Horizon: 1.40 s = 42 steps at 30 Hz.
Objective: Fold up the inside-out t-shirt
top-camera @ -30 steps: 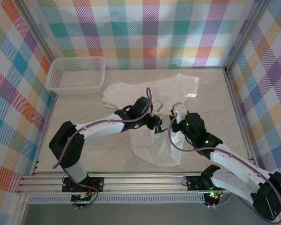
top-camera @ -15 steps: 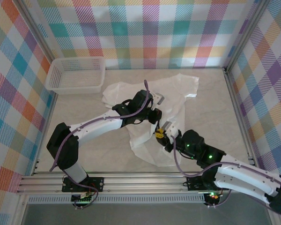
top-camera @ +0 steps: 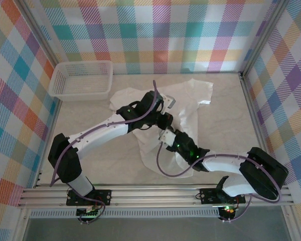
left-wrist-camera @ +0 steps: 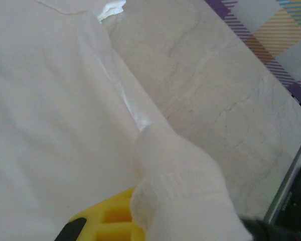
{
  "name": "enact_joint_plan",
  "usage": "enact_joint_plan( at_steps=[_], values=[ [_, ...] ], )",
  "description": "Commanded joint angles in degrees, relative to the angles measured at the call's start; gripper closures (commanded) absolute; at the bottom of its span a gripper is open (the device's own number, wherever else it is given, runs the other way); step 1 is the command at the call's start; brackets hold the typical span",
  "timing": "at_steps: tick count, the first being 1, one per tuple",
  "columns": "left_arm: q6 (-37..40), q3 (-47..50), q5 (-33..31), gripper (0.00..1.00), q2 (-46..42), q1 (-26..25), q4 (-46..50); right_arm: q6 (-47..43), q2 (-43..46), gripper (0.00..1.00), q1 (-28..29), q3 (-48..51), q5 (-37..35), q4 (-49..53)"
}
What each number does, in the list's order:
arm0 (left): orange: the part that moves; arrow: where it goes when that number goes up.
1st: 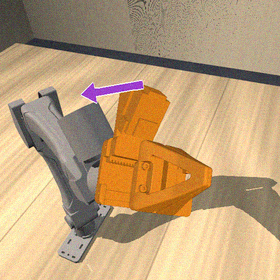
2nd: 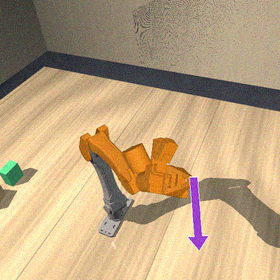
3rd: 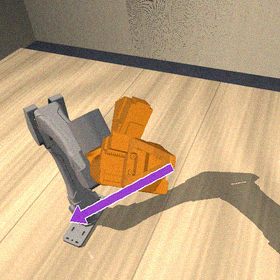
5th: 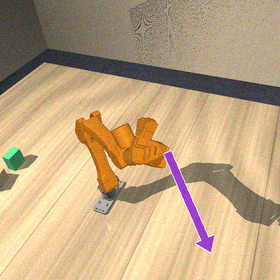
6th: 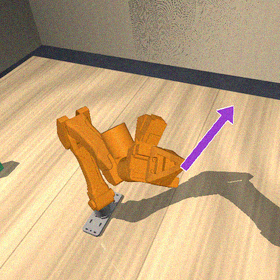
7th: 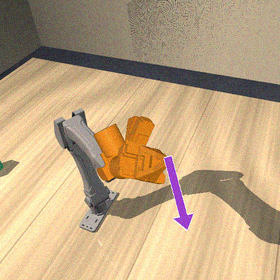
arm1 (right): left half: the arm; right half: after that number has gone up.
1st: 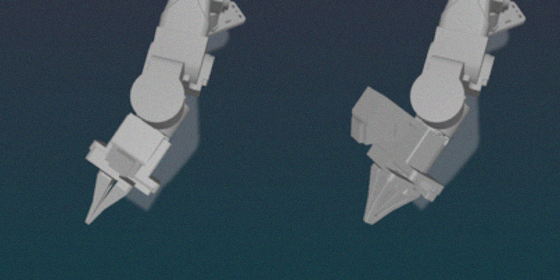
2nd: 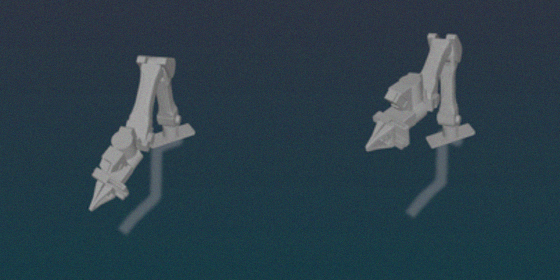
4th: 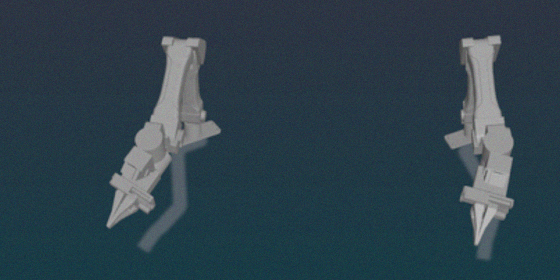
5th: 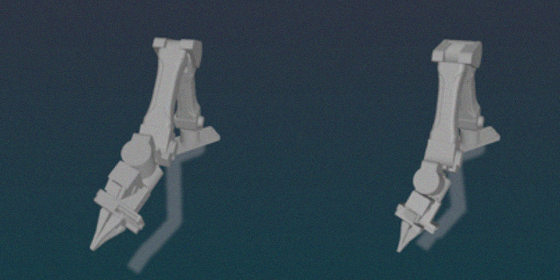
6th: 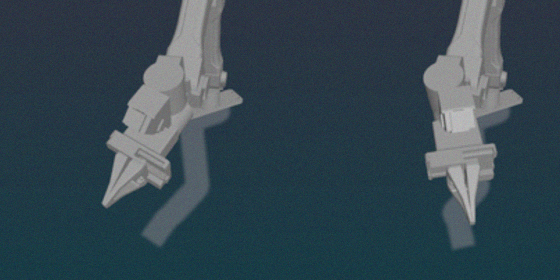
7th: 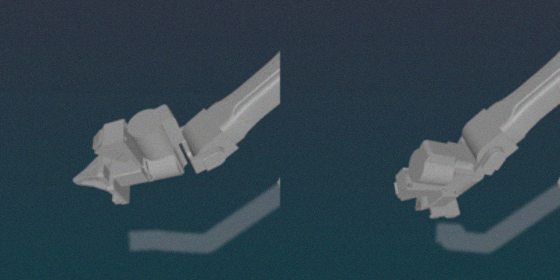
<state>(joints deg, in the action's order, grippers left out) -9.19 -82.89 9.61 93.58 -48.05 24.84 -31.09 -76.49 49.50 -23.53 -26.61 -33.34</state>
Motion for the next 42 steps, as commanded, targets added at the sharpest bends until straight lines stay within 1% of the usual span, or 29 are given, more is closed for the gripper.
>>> enact_joint_plan(
  at_steps=[1, 3, 5, 6, 8, 9, 11, 12, 13, 14, 16, 17, 18, 21, 22, 25, 28, 30, 32, 34, 35, 37, 39, 40, 42],
  values=[
    [0.8, -6.1, 2.6, 1.00, -1.4, 0.6, 7.6, -6.3, -1.6, 1.00, -5.6, -2.0, -2.3, -5.9],
    [-0.5, -9.9, 3.9, 1.00, -0.4, 0.5, 11.7, -6.4, -3.4, 1.00, -8.7, -3.3, -5.2, -7.1],
    [-2.7, -13.5, 6.0, 1.00, 1.0, 0.5, 14.5, -6.5, -5.6, 1.00, -9.9, -4.1, -7.0, -9.5],
    [-4.5, -15.2, 7.2, 1.00, 1.8, 0.4, 15.2, -6.0, -6.4, 1.00, -9.9, -4.9, -7.2, -9.4],
    [-9.4, -18.2, 8.8, 1.00, 3.1, 0.4, 15.4, -1.1, -6.7, 1.00, -9.4, -6.7, -5.3, -6.6],
    [-11.6, -19.6, 9.8, 1.00, 3.8, 0.3, 15.1, 3.8, -6.3, 1.00, -8.9, -7.6, -3.8, -4.5],
    [-14.5, -21.7, 10.3, 1.00, 4.7, 0.4, 14.6, 16.5, -4.3, 1.00, -7.7, -10.9, -0.8, 3.7],
    [-15.6, -22.6, 9.9, 1.00, 5.0, 0.3, 14.3, 24.0, -3.2, 1.00, -7.7, -13.4, 2.9, 9.1],
    [-16.1, -23.6, 9.8, 1.00, 5.4, 0.2, 14.3, 32.6, -2.5, 0.98, -8.3, -15.0, 5.5, 11.3],
    [-16.0, -24.4, 9.7, 1.00, 5.8, 0.1, 14.4, 38.8, -1.8, 0.97, -9.5, -15.6, 8.2, 11.5],
    [-15.5, -26.0, 9.3, 1.00, 6.4, 0.0, 14.7, 50.8, -0.9, 0.97, -14.2, -15.5, 17.0, 8.4],
    [-15.6, -26.6, 9.4, 1.00, 6.6, -0.1, 14.7, 53.9, -1.4, 0.97, -15.9, -16.5, 20.8, 8.1],
    [-15.7, -27.6, 9.7, 1.00, 6.9, -0.2, 14.6, 55.6, -2.4, 0.97, -16.9, -18.5, 24.7, 10.1],
    [-17.6, -30.5, 11.7, 1.00, 7.8, -0.4, 12.1, 57.8, -8.7, 1.00, -17.2, -25.2, 29.9, 19.8],
    [-18.3, -32.1, 12.4, 1.00, 8.3, -0.5, 11.5, 58.2, -11.2, 1.00, -17.2, -26.2, 32.0, 21.1],
    [-18.3, -37.7, 12.5, 1.00, 10.1, -1.1, 12.1, 60.2, -15.9, 1.00, -17.2, -26.6, 35.6, 19.9],
    [-15.9, -41.0, 10.4, 1.00, 10.5, -1.9, 13.1, 60.9, -15.8, 1.00, -17.5, -31.3, 39.5, 24.7],
    [-14.1, -41.0, 8.5, 1.00, 9.8, -2.3, 13.0, 61.0, -13.8, 1.00, -17.8, -34.5, 39.9, 26.8],
    [-12.1, -40.9, 7.8, 1.00, 9.1, -2.6, 12.3, 62.3, -12.0, 1.00, -18.7, -35.8, 38.9, 26.0],
    [-9.8, -39.9, 9.2, 1.00, 8.0, -3.3, 10.1, 64.6, -12.2, 1.00, -19.9, -35.0, 37.8, 23.3],
    [-9.0, -39.3, 9.8, 1.00, 7.3, -3.7, 8.6, 64.2, -13.4, 1.00, -20.0, -34.6, 38.0, 22.7],
    [-7.1, -37.5, 9.6, 1.00, 5.6, -4.9, 5.4, 61.7, -18.9, 1.00, -20.0, -36.1, 42.0, 25.8],
    [-5.1, -36.2, 7.9, 1.00, 4.0, -5.9, 3.8, 59.9, -23.9, 1.00, -20.0, -37.1, 46.5, 28.0],
    [-4.1, -35.7, 6.6, 1.00, 3.2, -6.3, 3.4, 59.3, -25.0, 1.00, -20.0, -36.5, 47.6, 27.5],
    [-3.0, -34.6, 4.2, 1.00, 1.8, -6.4, 3.4, 58.3, -23.5, 1.00, -20.0, -34.7, 48.2, 25.0]
  ],
)
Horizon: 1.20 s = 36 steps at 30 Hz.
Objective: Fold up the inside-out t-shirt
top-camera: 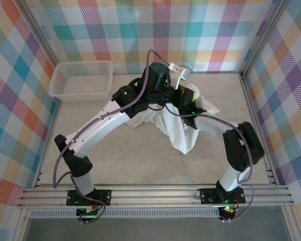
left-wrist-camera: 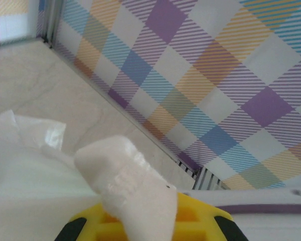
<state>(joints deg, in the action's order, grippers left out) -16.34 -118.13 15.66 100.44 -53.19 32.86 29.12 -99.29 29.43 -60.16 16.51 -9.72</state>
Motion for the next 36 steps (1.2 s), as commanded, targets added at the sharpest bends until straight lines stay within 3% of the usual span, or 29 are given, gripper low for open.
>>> enact_joint_plan(
  at_steps=[1, 5, 10, 16, 21, 24, 27, 31, 34, 36],
  values=[
    [4.8, 1.7, -3.1, 1.00, -5.9, -1.2, -4.8, -3.6, 1.3, 1.00, 0.0, 2.3, 5.5, 0.5],
    [6.3, 7.4, -6.8, 1.00, -10.3, -1.2, -9.3, -6.3, 8.2, 1.00, -1.6, 0.0, 5.7, 2.1],
    [5.8, 11.3, -8.3, 1.00, -14.7, -1.2, -13.9, 13.1, 4.9, 1.00, -10.7, 2.3, 13.8, -6.9],
    [5.0, 8.2, 1.8, 1.00, -13.3, -1.5, -14.7, 3.9, -4.5, 1.00, -8.5, -6.4, 11.4, 10.0],
    [5.3, 2.8, 2.4, 1.00, -9.6, -2.2, -11.7, 1.5, -5.0, 1.00, -7.9, -12.9, 13.4, 19.5],
    [5.9, 1.9, 3.6, 1.00, -8.9, -2.4, -12.3, 0.0, -1.6, 1.00, -7.9, -11.7, 8.0, 20.6],
    [8.3, -1.0, 5.6, 1.00, -8.1, -3.5, -11.3, -6.3, -4.5, 1.00, -7.6, -12.3, 2.9, 25.4],
    [14.1, -11.4, 2.4, 1.00, -3.8, -5.7, -1.7, -18.0, -15.5, 1.00, -6.7, -21.9, -6.2, 46.0],
    [16.3, -17.6, -1.1, 1.00, -0.4, -6.1, 4.9, -19.8, -16.5, 0.90, -6.7, -23.4, -13.1, 51.9],
    [16.4, -18.5, -1.0, 1.00, 0.4, -6.2, 5.6, -20.1, -17.3, 0.78, -6.7, -24.4, -17.0, 55.5]
  ],
)
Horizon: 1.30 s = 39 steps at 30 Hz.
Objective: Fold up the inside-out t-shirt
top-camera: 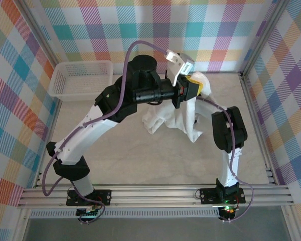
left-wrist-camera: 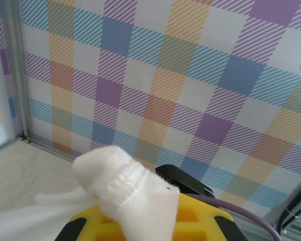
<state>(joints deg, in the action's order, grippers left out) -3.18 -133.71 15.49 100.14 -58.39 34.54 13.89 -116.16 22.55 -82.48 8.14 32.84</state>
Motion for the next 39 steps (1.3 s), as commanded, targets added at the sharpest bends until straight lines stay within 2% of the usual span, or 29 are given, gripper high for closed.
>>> enact_joint_plan(
  at_steps=[1, 5, 6, 8, 9, 10, 13, 14, 15, 17, 19, 21, 22, 25, 29, 35, 39],
  values=[
    [3.2, -2.9, -0.4, 1.00, 0.7, -1.3, 3.3, -5.5, -1.8, 0.70, 0.2, -3.1, -9.8, 15.6],
    [3.2, -7.0, 0.0, 1.00, 2.1, -2.2, 4.4, -6.3, -6.5, 0.52, 0.3, -4.9, -10.6, 21.9],
    [3.4, -8.8, -0.3, 1.00, 2.7, -2.2, 5.4, -6.3, -6.9, 0.45, 0.5, -3.9, -10.5, 21.3],
    [4.2, -11.5, -1.3, 1.00, 3.4, -2.2, 7.0, -6.6, -7.7, 0.22, 1.2, -3.3, -11.1, 22.0],
    [5.0, -12.3, -2.1, 1.00, 3.4, -2.2, 7.6, -7.3, -8.0, 0.15, 2.1, -3.3, -12.3, 22.7],
    [5.7, -12.6, -3.0, 1.00, 3.3, -2.2, 7.8, -8.2, -8.4, 0.12, 3.0, -3.4, -12.8, 23.4],
    [6.9, -12.7, -5.6, 1.00, 2.8, -2.2, 8.1, -10.1, -9.3, 0.11, 5.6, -3.5, -13.0, 25.4],
    [7.2, -12.6, -6.5, 1.00, 2.7, -2.2, 8.2, -10.7, -9.4, 0.14, 6.3, -3.3, -12.8, 25.5],
    [7.3, -12.7, -8.1, 1.00, 2.6, -2.2, 8.4, -10.8, -9.2, 0.22, 6.8, -3.0, -12.4, 25.6],
    [7.1, -12.7, -15.2, 1.00, 2.7, -2.1, 9.2, -10.8, -8.2, 0.44, 7.0, -2.0, -10.1, 24.9],
    [5.3, -12.9, -26.1, 1.00, 3.2, -0.6, 11.2, -10.6, -5.1, 0.73, 7.1, 0.0, -6.8, 22.6],
    [0.3, -13.5, -30.1, 1.00, 4.0, 4.2, 15.2, -10.4, -0.6, 0.95, 7.0, 2.0, -3.1, 19.7],
    [-3.9, -13.3, -28.9, 1.00, 4.4, 8.1, 17.3, -10.2, 2.4, 1.00, 7.0, 3.1, -1.6, 18.4],
    [-11.8, -7.4, -21.3, 1.00, 4.3, 19.3, 18.3, -10.9, 11.8, 1.00, 7.0, 5.7, 3.9, 14.7],
    [-15.2, 9.9, -18.0, 1.00, 1.4, 27.4, 11.4, -10.5, 25.8, 1.00, 6.5, 8.7, 10.4, 9.2],
    [-20.5, 32.2, -17.1, 1.00, -0.4, 33.8, 3.9, -3.8, 41.3, 1.00, 1.5, 9.3, 19.7, -1.9],
    [-22.5, 42.2, -12.7, 1.00, 1.5, 35.1, 0.3, -2.1, 45.3, 1.00, 0.4, 7.6, 22.9, -7.4]
  ],
)
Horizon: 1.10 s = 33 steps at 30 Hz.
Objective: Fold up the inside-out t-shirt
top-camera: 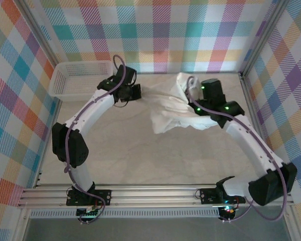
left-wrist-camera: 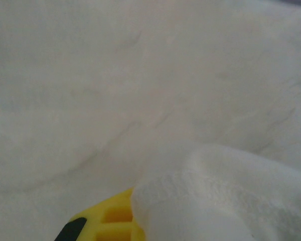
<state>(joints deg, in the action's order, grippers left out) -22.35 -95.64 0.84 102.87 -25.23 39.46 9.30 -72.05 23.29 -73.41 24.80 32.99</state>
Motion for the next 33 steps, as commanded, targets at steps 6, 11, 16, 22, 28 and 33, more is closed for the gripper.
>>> enact_joint_plan(
  at_steps=[6, 11, 16, 22, 28, 33],
  values=[
    [-5.8, 18.7, 5.0, 1.00, -3.9, 1.9, -11.1, 6.1, 4.8, 1.00, -1.1, -2.1, -4.9, -10.9],
    [-4.2, 22.3, 5.0, 0.54, -9.3, 3.3, -10.1, 8.0, 6.2, 1.00, -1.8, 0.8, -6.9, -15.7],
    [-1.4, 19.4, 9.3, 0.16, -16.8, 3.4, -8.7, 9.3, 4.1, 1.00, -1.8, 1.1, -4.1, -16.2],
    [-3.2, 19.1, 32.0, 0.14, -20.5, -1.5, -22.8, 10.8, 2.4, 1.00, -1.9, 1.2, -2.3, -17.7],
    [7.9, 8.9, 25.2, 0.13, -12.6, -12.0, -11.5, 13.7, 1.2, 1.00, -1.8, 1.2, 1.5, -19.1],
    [4.2, 11.0, 8.0, 0.36, -7.0, -11.1, -9.1, 14.9, 0.6, 1.00, -1.8, 1.0, 4.4, -16.9]
  ],
)
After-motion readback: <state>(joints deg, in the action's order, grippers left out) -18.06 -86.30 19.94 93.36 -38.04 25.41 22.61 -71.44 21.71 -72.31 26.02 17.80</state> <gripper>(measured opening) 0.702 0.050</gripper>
